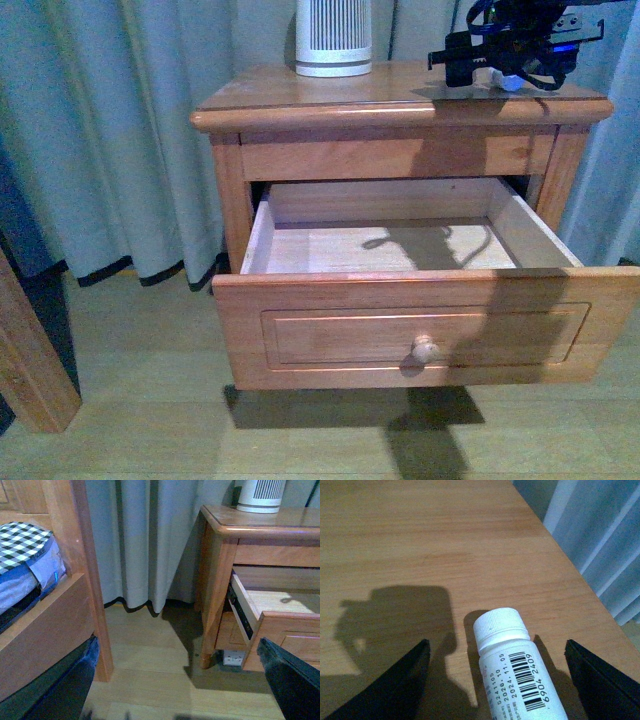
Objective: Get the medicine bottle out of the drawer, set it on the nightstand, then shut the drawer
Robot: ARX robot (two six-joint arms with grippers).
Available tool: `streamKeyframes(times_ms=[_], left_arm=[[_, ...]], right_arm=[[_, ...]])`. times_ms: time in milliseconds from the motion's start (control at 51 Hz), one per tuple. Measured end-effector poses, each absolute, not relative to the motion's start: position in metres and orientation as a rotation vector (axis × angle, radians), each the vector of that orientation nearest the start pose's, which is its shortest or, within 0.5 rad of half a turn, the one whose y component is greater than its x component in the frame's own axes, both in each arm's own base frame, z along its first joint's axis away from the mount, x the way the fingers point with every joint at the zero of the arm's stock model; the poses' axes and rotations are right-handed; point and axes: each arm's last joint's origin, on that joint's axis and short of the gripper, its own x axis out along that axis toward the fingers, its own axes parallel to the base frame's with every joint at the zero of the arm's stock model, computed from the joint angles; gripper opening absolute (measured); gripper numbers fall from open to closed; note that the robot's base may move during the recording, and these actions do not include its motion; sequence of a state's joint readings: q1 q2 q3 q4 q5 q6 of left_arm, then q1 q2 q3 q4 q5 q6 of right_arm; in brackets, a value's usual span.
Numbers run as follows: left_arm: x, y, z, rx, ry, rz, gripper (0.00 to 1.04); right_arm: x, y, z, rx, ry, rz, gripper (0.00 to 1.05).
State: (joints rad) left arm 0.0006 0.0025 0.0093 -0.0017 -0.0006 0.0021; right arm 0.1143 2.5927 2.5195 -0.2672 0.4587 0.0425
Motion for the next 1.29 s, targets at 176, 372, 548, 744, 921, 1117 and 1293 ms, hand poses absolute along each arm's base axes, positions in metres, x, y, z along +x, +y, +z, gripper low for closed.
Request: streamKeyframes(times_ms=[176,372,548,744,921,1117,1293], left_arm=[[0.097,0.000,0.166,0.002,-0.005,0.001,0.98],[0.097,0.000,0.166,0.002,-0.005,0.001,0.98],[0.097,0.000,0.166,0.002,-0.005,0.001,0.98],[0.097,0.000,0.166,0.002,-0.005,0.001,0.98],[0.097,0.000,0.166,0.002,-0.005,0.001,0.98],[0.097,0.000,0.166,0.002,-0.005,0.001,0.98],[0.097,0.000,0.166,0.002,-0.005,0.001,0.98]], right_arm=[[0.550,0.052,0.293,0.004,0.164,-0.372,0.98],[0.461,0.043,0.366,0.064,-0.040,-0.413,0.98],[0.375,0.033,0.359,0.081,-0.042,-0.449,0.98],[0.284,0.037,0.287,0.068,0.072,-0.425,0.98],[0.227,0.048,0.194,0.034,0.345,-0.317,0.98],[0.216,0.052,0.132,0.032,0.469,-0.292,0.98],[0.241,0.056,0.099,0.084,0.508,-0.220,0.98]])
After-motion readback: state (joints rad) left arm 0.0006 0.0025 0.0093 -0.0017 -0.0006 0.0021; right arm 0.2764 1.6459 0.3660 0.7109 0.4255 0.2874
